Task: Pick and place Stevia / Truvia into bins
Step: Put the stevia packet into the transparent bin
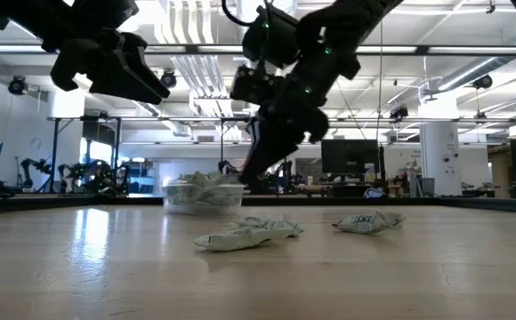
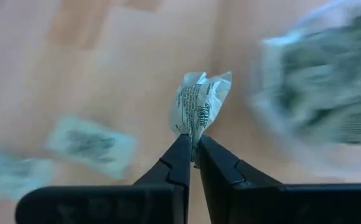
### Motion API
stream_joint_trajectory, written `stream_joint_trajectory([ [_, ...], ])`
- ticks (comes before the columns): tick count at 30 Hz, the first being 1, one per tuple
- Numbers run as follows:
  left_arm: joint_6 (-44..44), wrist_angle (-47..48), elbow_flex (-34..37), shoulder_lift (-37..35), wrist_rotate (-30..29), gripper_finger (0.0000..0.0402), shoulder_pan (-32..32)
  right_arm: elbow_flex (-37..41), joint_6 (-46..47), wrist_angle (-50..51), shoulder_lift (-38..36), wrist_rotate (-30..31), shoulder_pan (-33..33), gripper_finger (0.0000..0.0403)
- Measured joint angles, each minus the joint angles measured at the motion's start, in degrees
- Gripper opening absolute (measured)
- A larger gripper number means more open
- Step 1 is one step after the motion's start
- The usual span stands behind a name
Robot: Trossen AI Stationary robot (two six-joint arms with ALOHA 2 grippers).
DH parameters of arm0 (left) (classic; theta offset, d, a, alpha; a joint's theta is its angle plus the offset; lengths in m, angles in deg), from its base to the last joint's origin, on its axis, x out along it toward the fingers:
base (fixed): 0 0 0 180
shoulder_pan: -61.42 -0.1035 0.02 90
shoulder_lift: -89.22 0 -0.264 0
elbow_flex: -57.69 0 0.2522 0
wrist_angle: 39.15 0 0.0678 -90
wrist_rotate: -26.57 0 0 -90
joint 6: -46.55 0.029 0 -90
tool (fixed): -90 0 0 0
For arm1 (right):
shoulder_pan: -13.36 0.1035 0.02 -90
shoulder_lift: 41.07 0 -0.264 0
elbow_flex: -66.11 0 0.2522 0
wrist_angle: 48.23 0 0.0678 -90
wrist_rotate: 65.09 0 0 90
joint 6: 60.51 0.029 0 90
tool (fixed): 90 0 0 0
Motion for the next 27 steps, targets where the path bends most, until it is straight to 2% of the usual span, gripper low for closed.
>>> stream_joint_trajectory([
  [7, 0.0, 0.0, 0.0, 0.0, 0.0, 0.018, 0.0, -3.9, -1.8, 0.3, 0.0, 12.8, 0.0, 0.0018],
  [11, 0.0, 0.0, 0.0, 0.0, 0.0, 0.018, 0.0, -4.0, -2.4, -4.5, -0.1, 17.4, -0.3, 0.0018],
  [15, 0.0, 0.0, 0.0, 0.0, 0.0, 0.018, 0.0, -4.0, -2.4, -9.1, 0.3, 17.8, -1.4, 0.0018],
  [21, 0.1, 0.0, 0.0, 0.0, 0.0, 0.018, 0.0, -3.9, -1.3, -9.9, 1.1, 17.5, -3.4, 0.0018],
  [27, 0.1, -0.1, 0.0, 0.0, 0.0, 0.018, 0.0, -3.6, -1.2, -12.0, 3.5, 10.6, -5.0, 0.0018],
])
